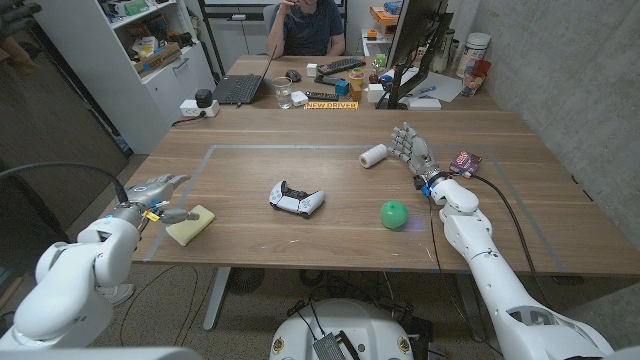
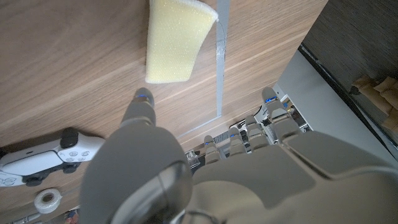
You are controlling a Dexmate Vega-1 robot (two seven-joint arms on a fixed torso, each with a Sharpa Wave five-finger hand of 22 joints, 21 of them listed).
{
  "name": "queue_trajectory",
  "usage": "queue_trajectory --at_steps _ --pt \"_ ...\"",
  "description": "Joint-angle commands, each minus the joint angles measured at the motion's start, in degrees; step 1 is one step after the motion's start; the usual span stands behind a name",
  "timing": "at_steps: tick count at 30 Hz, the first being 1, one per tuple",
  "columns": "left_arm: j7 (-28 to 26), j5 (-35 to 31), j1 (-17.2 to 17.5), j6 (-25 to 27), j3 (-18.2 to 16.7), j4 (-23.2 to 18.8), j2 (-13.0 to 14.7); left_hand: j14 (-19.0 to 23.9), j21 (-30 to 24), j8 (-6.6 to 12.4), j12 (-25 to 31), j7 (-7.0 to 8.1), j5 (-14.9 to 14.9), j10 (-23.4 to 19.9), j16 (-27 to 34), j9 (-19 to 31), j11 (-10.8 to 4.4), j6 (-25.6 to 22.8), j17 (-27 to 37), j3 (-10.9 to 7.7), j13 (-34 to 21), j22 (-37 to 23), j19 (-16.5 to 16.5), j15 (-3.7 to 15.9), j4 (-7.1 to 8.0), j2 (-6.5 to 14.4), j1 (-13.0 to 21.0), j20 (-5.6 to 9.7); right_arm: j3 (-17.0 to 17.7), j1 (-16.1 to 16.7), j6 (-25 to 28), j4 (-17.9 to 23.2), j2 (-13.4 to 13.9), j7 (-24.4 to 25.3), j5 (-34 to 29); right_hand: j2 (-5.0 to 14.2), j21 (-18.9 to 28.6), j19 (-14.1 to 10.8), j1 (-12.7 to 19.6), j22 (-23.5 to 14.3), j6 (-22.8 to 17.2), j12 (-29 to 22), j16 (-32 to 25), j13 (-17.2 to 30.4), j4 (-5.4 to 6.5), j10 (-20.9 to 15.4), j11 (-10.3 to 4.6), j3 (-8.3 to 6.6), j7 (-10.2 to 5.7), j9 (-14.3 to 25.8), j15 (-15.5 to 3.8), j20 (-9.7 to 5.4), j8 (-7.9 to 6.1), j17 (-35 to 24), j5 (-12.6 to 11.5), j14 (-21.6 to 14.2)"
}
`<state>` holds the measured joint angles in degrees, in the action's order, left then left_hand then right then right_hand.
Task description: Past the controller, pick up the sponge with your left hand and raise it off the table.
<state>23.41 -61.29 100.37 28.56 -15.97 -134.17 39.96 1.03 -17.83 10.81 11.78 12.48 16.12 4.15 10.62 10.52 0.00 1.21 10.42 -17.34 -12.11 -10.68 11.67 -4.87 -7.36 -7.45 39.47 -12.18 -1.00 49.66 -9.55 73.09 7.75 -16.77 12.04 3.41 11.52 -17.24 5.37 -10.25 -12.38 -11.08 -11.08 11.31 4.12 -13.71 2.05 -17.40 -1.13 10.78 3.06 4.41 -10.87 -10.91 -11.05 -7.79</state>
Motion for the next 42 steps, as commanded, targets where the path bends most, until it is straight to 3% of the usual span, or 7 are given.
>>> queue_trajectory --at_steps 1,24,42 --pt "-1.6 3.1 -1.0 3.7 3.4 3.3 4.0 -0.2 0.1 0.09 0.4 0.07 0.3 0.6 0.2 0.3 -0.14 0.3 0.1 0.31 -0.3 -0.1 0.2 -0.06 0.04 0.0 0.7 -0.24 0.2 0.2 -0.3 0.1 0.2 0.0 -0.1 -0.31 0.2 -0.2 -0.4 -0.1 -0.1 -0.4 -0.5 0.2 -0.18 -0.2 -0.05 0.28 -0.23 0.2 -0.06 0.24 -0.34 -0.2 -0.3 -0.5" --pt "-10.0 14.6 -2.4 7.9 8.4 8.7 11.5 0.1 0.2 0.12 0.7 0.07 0.6 0.5 0.4 0.3 -0.24 0.4 0.1 0.97 -0.3 -0.2 1.2 0.21 0.22 0.4 1.3 -0.20 0.1 -0.7 -0.9 -1.4 0.4 -0.9 0.0 -0.52 0.2 -0.2 -0.6 -0.1 -0.1 -0.4 -0.4 0.2 -0.21 -0.2 -0.10 0.44 -0.31 0.2 -0.26 0.43 -0.35 -0.1 -0.4 -0.6" --pt "-14.8 26.0 -6.2 10.5 14.4 12.4 18.7 1.9 -0.1 0.47 1.3 0.06 0.7 -0.8 0.9 0.3 -0.78 -0.8 0.1 1.91 -0.2 -0.3 3.5 0.81 0.59 0.9 1.6 -0.11 -0.2 -1.8 -1.4 -2.9 0.5 -0.5 -1.0 -0.65 0.1 0.0 -0.6 -0.1 -0.1 -0.3 -0.4 0.2 -0.26 -0.1 -0.18 0.53 -0.28 0.2 -0.42 0.74 -0.36 -0.1 -0.5 -0.6"
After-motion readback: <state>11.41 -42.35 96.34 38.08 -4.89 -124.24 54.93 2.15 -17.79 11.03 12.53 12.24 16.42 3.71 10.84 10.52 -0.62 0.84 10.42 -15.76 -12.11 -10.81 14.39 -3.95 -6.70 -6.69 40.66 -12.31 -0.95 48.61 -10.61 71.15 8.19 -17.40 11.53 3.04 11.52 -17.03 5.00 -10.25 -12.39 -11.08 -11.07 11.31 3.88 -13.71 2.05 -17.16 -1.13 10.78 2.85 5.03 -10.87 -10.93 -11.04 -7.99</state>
